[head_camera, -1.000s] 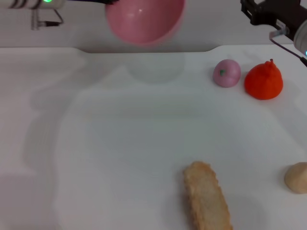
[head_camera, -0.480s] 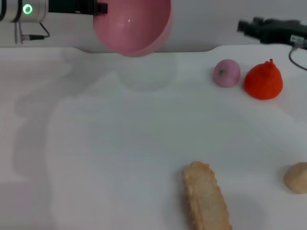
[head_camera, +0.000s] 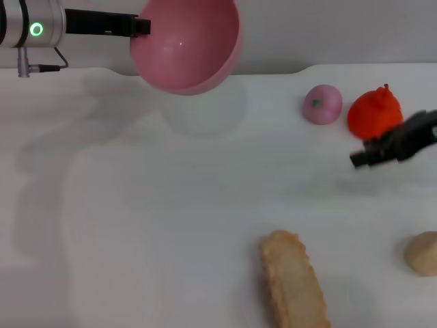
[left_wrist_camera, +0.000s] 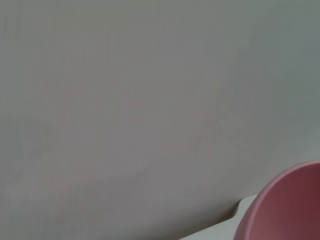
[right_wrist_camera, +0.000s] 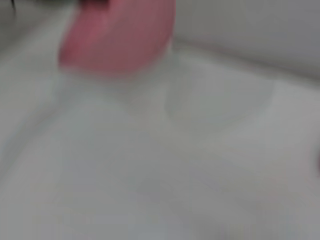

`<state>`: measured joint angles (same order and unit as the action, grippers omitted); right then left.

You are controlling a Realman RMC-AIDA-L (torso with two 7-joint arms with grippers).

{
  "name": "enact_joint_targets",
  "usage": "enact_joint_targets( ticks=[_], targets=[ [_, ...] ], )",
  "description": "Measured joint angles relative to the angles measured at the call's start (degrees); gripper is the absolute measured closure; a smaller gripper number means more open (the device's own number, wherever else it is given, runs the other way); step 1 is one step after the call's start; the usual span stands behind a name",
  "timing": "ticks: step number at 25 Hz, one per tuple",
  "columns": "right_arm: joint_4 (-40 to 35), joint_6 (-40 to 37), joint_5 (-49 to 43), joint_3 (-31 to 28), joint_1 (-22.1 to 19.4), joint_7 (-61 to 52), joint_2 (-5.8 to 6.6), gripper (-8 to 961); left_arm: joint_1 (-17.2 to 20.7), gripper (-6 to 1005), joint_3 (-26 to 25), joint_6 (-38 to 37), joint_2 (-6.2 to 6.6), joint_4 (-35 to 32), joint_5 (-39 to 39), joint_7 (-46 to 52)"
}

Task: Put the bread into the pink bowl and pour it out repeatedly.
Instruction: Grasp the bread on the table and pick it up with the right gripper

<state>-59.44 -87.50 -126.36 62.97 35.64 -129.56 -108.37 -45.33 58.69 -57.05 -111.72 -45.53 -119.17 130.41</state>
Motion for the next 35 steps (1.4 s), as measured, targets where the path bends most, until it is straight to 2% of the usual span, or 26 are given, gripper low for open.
enact_joint_targets(
  ticks=[3,6,11,13,16,24,35],
  targets=[
    [-0.8,-7.6,-8.3,0.3,4.5,0.8,-2.89,502,0.1,957,-0.1,0.0,-0.11,0.0,0.0,-0.2],
    [-0.4,-13.0,-10.9,0.5,8.4,2.6,-5.37,503,0.1,957,0.1,-0.1,-0.4,0.0,0.0,-0.7],
    [0.8,-17.5,-11.3,1.0,13.5,4.4,-8.83,504,0.2,957,-0.3,0.2,-1.38,0.2,0.0,-2.4],
    [1.5,-17.9,-11.2,1.4,14.5,4.8,-9.62,504,0.4,957,-0.3,0.3,-1.76,0.3,0.0,-3.0],
    [4.0,-17.2,-9.1,3.3,15.4,5.3,-10.05,505,1.0,957,-0.4,0.3,-2.38,0.2,0.0,-3.5],
    [11.8,-12.6,-6.3,8.7,16.3,5.5,-10.54,506,1.9,957,-0.2,0.0,-2.53,0.0,0.0,-3.9],
    [16.9,-8.9,-6.7,9.2,15.6,2.8,-10.47,509,1.5,957,0.0,0.1,-2.23,0.0,0.0,-4.2]
  ],
)
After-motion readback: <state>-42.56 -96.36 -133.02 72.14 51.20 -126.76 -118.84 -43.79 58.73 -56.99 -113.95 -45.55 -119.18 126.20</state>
